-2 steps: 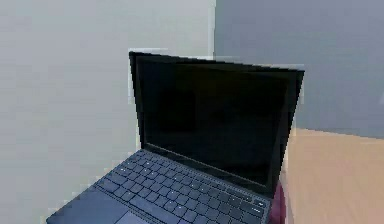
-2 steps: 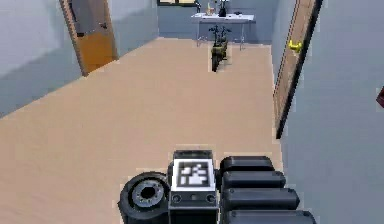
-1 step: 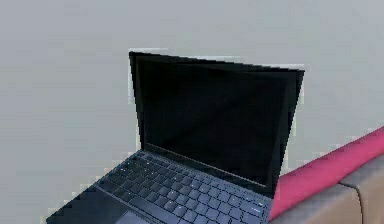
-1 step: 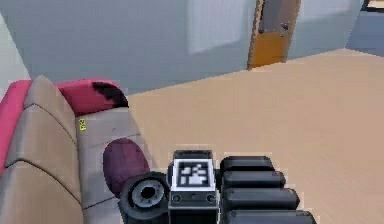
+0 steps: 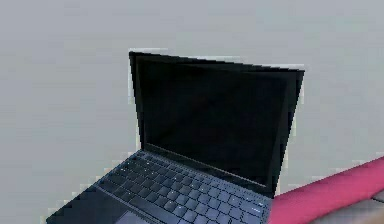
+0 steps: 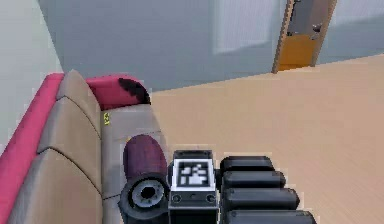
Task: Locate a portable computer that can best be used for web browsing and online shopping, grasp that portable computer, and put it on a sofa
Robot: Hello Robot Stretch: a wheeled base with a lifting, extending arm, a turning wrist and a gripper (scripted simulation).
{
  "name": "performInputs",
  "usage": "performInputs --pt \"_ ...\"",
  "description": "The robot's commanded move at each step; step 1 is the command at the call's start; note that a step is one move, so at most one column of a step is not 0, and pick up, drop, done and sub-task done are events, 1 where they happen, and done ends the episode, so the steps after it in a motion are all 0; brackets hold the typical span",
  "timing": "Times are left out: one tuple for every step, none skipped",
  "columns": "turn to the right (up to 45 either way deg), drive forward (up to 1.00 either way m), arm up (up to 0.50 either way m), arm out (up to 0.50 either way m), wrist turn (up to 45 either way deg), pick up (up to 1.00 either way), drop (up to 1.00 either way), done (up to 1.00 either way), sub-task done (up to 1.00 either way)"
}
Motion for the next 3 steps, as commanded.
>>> performInputs --pt "0.0 0.00 0.00 0.48 0.0 0.00 0.00 0.00 0.00" --pt "0.0 0.00 0.00 0.00 39.0 0.00 0.00 0.00 0.00" --pt "0.0 0.00 -0.44 0.00 0.0 0.00 0.00 0.00 0.00"
